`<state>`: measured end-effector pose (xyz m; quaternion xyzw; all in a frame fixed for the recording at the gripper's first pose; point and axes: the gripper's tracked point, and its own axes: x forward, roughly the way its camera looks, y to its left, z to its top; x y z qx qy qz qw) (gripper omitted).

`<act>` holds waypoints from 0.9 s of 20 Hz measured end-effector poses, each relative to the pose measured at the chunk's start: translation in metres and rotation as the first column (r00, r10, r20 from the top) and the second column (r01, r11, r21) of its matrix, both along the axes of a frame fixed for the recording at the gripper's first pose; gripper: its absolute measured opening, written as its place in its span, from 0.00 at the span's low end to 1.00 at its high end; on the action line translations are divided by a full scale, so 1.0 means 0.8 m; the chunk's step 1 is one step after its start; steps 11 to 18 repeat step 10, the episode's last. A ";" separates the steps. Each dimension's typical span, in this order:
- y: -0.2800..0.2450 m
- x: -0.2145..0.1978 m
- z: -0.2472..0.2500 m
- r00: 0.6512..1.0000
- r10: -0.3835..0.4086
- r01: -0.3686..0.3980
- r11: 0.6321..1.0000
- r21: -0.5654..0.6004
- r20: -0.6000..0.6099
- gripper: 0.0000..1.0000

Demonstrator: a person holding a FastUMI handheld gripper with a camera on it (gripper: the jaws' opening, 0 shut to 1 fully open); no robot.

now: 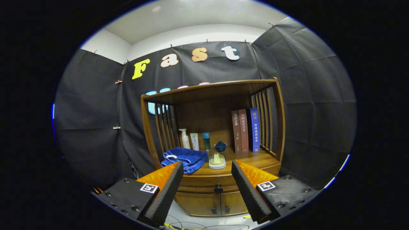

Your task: Pull open the drawer, take out the items inside it, and place them on the countertop above the cabinet.

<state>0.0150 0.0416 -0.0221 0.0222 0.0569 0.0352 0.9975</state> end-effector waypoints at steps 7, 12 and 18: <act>-0.002 -0.002 -0.002 1.000 0.000 0.000 1.000 0.005 -0.008 0.97; -0.002 -0.002 -0.005 1.000 0.001 -0.001 1.000 -0.002 -0.014 0.97; -0.002 -0.002 -0.005 1.000 0.001 -0.001 1.000 -0.002 -0.014 0.97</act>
